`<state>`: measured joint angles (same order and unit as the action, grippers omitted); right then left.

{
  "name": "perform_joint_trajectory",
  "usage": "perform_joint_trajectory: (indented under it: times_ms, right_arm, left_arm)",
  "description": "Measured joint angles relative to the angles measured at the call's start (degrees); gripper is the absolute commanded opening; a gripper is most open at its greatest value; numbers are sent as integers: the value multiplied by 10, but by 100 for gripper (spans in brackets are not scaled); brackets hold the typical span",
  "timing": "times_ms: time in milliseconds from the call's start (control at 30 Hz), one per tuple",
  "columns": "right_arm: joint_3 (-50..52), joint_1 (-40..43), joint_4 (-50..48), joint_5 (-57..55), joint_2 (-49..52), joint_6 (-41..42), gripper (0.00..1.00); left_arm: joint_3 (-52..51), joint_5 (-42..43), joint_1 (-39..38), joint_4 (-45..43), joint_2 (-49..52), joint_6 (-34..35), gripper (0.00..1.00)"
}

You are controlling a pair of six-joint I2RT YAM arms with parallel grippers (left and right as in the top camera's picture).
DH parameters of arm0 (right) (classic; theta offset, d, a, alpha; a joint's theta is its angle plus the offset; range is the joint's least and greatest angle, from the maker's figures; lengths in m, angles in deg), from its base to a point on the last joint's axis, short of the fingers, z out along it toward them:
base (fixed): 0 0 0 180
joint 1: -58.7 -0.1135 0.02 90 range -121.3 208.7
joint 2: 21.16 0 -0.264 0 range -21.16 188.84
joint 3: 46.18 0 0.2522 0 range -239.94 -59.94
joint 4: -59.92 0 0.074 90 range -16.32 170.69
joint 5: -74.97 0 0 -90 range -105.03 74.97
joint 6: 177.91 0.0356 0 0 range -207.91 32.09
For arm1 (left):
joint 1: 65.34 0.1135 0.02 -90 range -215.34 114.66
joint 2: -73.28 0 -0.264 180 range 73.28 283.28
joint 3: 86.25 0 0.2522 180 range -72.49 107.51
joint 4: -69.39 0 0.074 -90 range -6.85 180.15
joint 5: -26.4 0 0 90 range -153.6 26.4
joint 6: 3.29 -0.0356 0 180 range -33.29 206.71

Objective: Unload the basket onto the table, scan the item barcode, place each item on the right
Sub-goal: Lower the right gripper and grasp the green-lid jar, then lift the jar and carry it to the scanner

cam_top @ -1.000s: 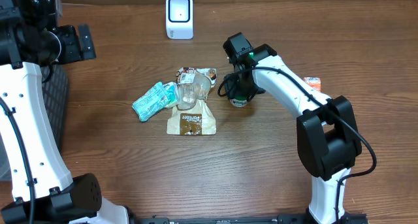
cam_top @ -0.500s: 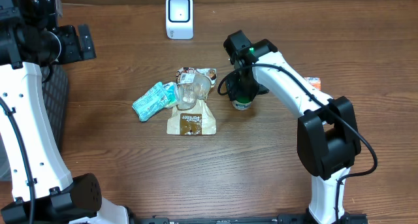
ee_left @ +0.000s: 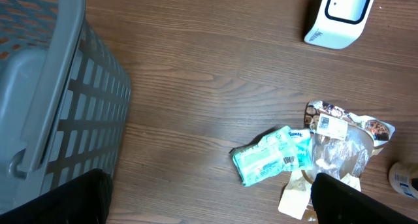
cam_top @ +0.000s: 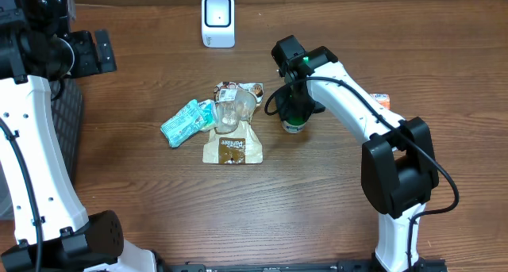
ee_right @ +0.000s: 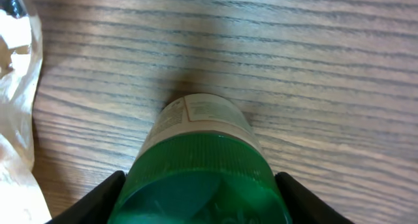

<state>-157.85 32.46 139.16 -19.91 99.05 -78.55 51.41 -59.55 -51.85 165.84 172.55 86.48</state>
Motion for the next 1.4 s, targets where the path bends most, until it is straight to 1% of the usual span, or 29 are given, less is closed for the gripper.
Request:
perform_joint_trajectory:
  times_ms: [100, 233, 367, 467, 667, 767, 867, 967, 1100, 1267, 1400]
  right_arm:
    - [0, 0, 0, 0, 0, 0, 53]
    - [0, 0, 1, 3, 0, 0, 47]
    - [-12, 3, 20, 28, 2, -1, 45]
    - [-45, 3, 49, 63, 4, -1, 45]
    - [-153, 4, 93, 149, 5, -13, 45]
    - [-197, 10, 105, 209, 4, -30, 45]
    - [-215, 19, 103, 281, -4, -55, 45]
    - [-218, 33, 93, 368, -17, -82, 45]
    - [-218, 57, 79, 515, -37, -114, 45]
    - [-220, 97, 60, 689, -50, -130, 45]
    - [-221, 120, 57, 754, -51, -134, 45]
  left_arm:
    - [0, 0, 0, 0, 0, 0, 100]
    - [0, 0, 0, 0, 0, 0, 100]
    - [0, 0, 0, 0, 0, 0, 100]
    - [0, 0, 0, 0, 0, 0, 100]
    - [0, 0, 0, 0, 0, 0, 99]
    - [0, 0, 0, 0, 0, 0, 100]
    - [0, 0, 0, 0, 0, 0, 100]
    - [0, 0, 0, 0, 0, 0, 100]
    - [0, 0, 0, 0, 0, 0, 100]
    - [0, 0, 0, 0, 0, 0, 100]
    - [0, 0, 0, 0, 0, 0, 99]
